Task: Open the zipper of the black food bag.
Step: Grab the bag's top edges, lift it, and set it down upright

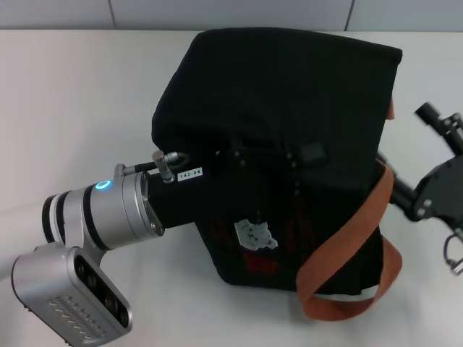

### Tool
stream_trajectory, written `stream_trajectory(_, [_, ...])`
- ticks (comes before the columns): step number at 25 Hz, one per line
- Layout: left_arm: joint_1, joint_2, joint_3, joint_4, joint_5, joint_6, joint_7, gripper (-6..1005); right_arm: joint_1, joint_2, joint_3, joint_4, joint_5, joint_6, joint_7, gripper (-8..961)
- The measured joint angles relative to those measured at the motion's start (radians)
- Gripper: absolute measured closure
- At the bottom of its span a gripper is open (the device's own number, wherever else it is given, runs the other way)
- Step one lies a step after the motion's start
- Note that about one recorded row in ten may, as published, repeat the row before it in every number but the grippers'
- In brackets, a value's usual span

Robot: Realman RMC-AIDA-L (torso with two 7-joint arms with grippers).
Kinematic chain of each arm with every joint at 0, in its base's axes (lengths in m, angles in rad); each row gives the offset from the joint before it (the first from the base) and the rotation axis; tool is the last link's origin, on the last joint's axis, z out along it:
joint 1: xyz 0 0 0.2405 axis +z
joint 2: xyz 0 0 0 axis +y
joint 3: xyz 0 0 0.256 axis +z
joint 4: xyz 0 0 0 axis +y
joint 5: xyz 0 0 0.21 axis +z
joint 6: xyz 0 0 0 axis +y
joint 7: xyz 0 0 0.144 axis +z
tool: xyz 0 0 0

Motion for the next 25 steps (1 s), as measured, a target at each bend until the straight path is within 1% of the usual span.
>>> stream_trajectory(1, [0.0,0.0,0.0,0.0,0.0,0.0,0.0,906,-0.002,0.0,-0.006,0.016,-0.021,0.001,-0.047,118])
stream_trajectory(4, [0.0,0.0,0.001,0.0,0.0,0.0,0.0,906,-0.016,0.001,0.001,0.029,-0.021,-0.013,-0.063,118])
stream_trajectory(9, [0.0,0.0,0.003,-0.007,0.0,0.0,0.0,906,-0.038,-0.001,0.002,0.03,-0.019,-0.056,-0.045,118])
stream_trajectory(20, [0.0,0.0,0.003,-0.008,0.0,-0.001,0.0,906,-0.022,0.001,-0.008,0.054,-0.025,-0.04,-0.039,118])
stream_trajectory(25, [0.0,0.0,0.003,-0.008,0.0,-0.001,0.0,906,-0.02,0.003,0.009,0.063,-0.019,-0.022,-0.047,119])
